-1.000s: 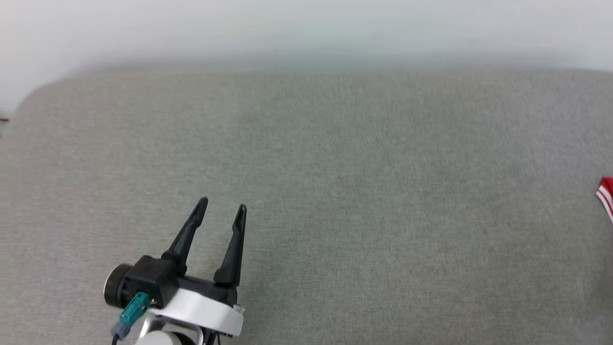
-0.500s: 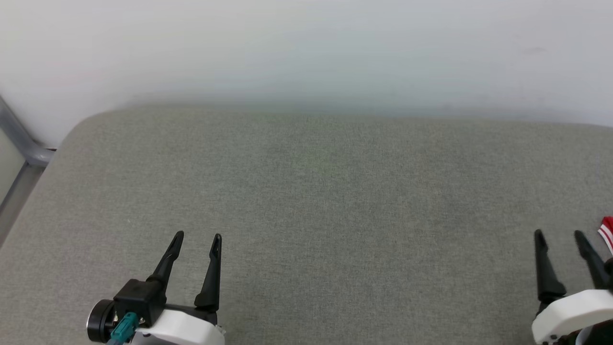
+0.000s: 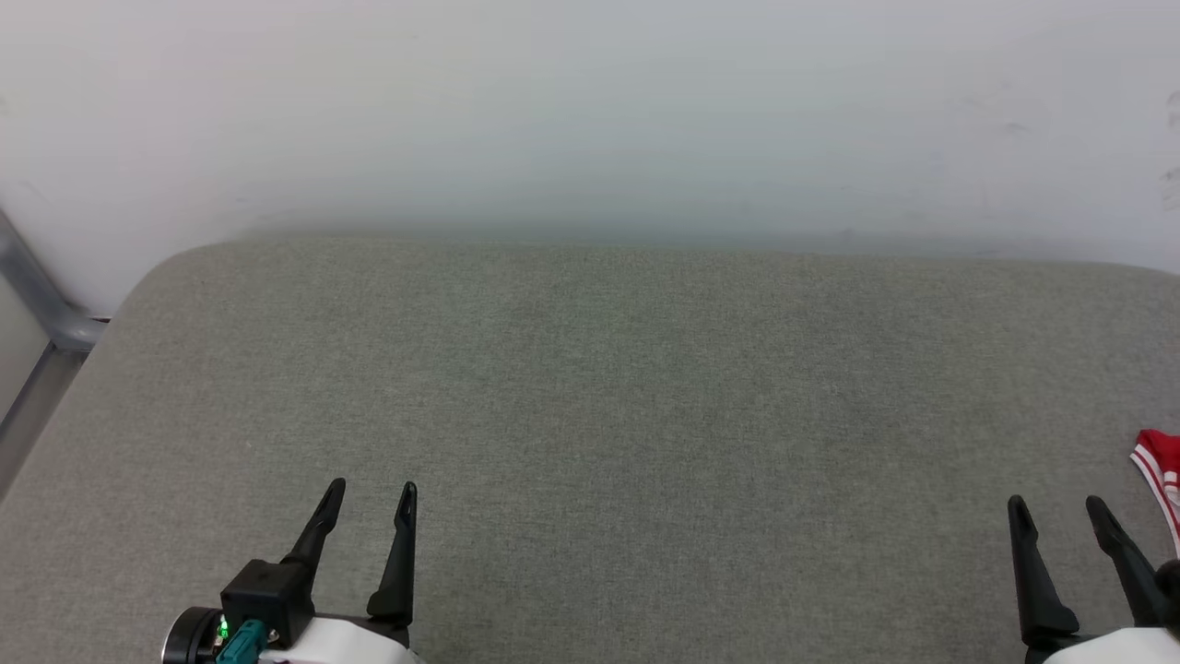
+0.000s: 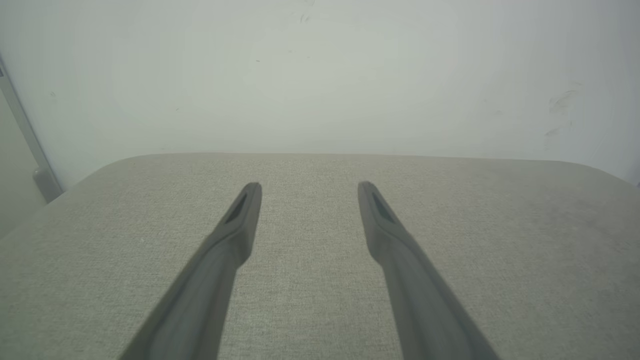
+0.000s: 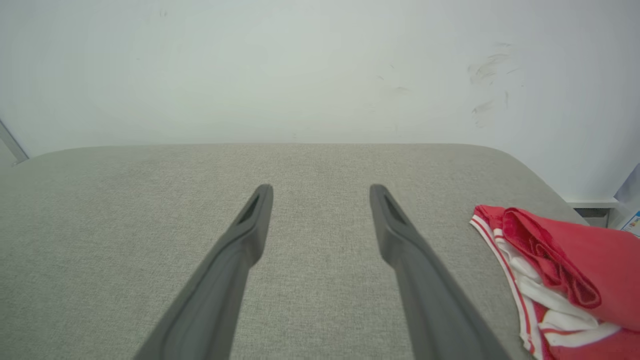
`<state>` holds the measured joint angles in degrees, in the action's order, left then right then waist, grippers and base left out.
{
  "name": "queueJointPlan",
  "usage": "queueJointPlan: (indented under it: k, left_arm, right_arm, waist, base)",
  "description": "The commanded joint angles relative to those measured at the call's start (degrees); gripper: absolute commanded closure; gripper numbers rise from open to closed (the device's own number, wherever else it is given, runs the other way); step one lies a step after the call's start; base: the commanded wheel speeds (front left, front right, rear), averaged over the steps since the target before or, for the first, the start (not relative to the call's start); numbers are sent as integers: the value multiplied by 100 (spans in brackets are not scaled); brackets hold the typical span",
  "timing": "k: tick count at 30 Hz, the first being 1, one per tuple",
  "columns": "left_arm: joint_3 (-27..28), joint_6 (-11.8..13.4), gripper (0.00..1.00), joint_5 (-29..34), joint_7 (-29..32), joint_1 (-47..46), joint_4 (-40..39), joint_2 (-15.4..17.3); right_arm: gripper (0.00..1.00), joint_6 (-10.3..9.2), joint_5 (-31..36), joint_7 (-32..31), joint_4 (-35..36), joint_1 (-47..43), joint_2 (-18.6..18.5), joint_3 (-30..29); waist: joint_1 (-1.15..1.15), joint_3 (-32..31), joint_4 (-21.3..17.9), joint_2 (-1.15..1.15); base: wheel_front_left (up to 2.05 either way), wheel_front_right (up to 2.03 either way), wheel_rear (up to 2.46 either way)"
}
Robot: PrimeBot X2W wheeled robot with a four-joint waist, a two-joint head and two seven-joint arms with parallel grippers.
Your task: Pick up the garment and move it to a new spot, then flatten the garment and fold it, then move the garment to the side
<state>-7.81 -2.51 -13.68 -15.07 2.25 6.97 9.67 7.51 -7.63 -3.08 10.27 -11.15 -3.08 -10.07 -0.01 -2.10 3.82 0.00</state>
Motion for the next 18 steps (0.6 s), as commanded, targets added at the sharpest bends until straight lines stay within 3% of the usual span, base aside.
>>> queueJointPlan:
  k: [1, 18]
  left_arm:
    - [20, -22, 0, 24, -11, 62, 25, -27]
    - [231, -49, 0, 173, -11, -75, 102, -61]
  right_arm:
    - [0, -5, -64, -18, 87, -108, 23, -6]
    - [0, -5, -213, -1, 356, -95, 27, 165]
  waist:
    - [1, -8, -19, 0]
    - [1, 65, -86, 0]
  base:
    - [0, 0, 0]
    - [0, 0, 0]
